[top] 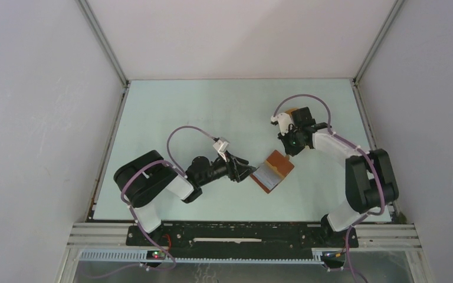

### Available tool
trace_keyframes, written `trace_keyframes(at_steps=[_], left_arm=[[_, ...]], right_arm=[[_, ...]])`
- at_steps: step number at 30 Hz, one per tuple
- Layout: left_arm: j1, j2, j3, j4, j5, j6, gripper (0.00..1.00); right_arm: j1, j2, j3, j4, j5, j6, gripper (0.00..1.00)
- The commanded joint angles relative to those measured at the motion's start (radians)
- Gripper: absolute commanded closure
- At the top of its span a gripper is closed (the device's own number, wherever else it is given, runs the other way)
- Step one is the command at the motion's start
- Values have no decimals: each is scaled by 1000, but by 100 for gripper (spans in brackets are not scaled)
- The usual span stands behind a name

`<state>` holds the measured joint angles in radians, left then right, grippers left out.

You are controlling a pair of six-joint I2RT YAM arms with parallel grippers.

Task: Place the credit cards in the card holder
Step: Open the card holder at the center of the board.

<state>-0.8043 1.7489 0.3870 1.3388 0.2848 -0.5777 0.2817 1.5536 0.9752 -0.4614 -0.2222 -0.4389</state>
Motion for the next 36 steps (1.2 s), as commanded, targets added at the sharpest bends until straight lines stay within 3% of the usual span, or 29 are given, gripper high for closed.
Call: trace_keyframes(at_steps=[1,5,13,20,24,29,36], left_arm=[[6,9,23,37,20,-4,37],[5,12,29,34,32,-6,38],[6,33,61,16,82,-14,51],[5,38,80,-25,82,-13,57],[5,41,105,-86,79,-4,78],[-2,46,140,-183,67,15,94],[-42,45,227,-408,0,92,96]], right_arm=[[1,72,70,-101,94,2,90],[-1,63,74,-114,109,-3,81],[-27,-37,77,-145,43,-11,59],[-29,-127,68,-143,26,-34,55],[-30,-171,59,-134,-6,-37,53],[-30,-172,54,-130,-6,-35,55],[-29,-63,68,-148,83,-23,60]])
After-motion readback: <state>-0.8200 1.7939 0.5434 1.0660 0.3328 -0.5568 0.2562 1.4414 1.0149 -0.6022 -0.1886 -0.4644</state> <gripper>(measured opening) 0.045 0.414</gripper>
